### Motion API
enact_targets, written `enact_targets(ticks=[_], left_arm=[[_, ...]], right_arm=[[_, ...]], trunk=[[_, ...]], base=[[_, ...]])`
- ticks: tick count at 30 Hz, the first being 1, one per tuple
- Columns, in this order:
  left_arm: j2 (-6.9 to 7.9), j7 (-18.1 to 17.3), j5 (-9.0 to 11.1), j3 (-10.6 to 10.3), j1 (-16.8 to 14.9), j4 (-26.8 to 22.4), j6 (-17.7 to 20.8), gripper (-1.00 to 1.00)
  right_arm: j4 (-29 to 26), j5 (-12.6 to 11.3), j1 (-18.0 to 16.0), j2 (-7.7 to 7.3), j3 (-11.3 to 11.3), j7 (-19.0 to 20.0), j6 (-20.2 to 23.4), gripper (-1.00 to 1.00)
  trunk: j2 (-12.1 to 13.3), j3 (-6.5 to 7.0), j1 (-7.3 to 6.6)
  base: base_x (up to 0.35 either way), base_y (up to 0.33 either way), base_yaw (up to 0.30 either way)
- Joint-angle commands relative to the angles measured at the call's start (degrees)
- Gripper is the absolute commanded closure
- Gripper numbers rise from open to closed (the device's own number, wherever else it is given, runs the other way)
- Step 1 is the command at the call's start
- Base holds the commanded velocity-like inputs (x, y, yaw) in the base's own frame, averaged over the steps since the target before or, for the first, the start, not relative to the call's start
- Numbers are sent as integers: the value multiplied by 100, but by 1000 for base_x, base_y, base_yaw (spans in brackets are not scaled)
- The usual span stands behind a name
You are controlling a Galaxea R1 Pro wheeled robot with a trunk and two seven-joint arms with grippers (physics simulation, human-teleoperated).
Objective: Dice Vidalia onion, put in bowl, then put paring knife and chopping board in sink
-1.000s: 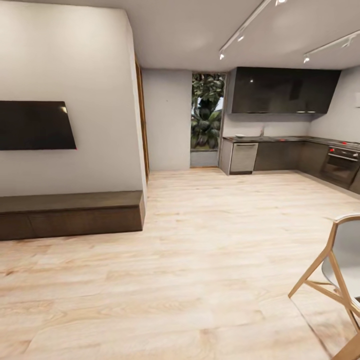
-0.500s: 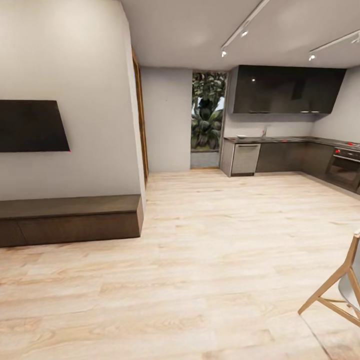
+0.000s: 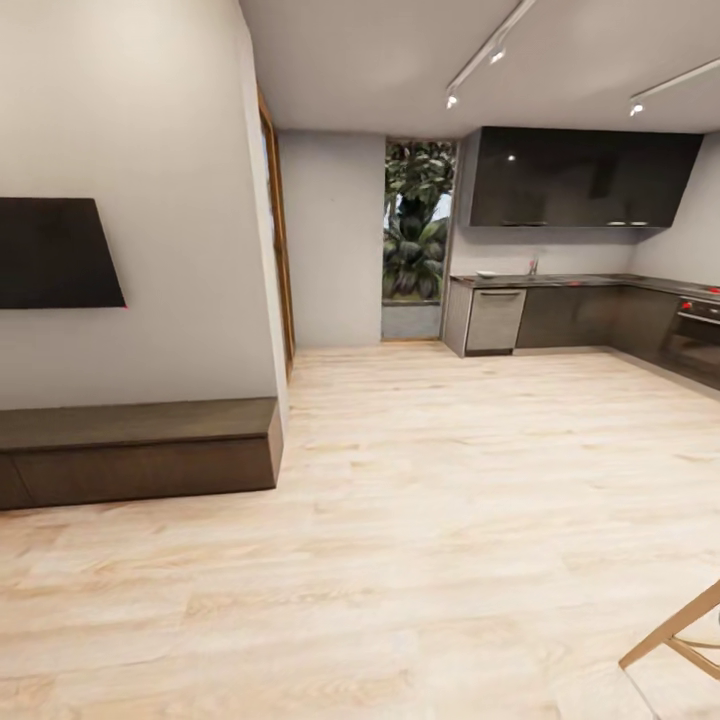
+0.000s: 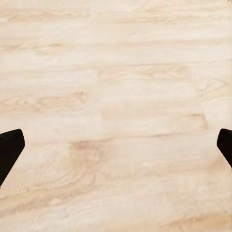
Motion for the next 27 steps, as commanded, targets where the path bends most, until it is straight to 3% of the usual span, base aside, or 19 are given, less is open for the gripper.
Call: enact_targets(ticks=[1, 27], left_arm=[[0, 1, 4, 4, 2, -9, -6, -100], [0, 1, 4, 4, 2, -5, -6, -100]], right_arm=[[-3, 4, 0, 0, -1, -5, -11, -100], [-3, 4, 0, 0, 5, -5, -11, -100]], trunk=[[-2, -4, 4], [-2, -4, 4]], base=[[317, 0, 0], [317, 0, -5]])
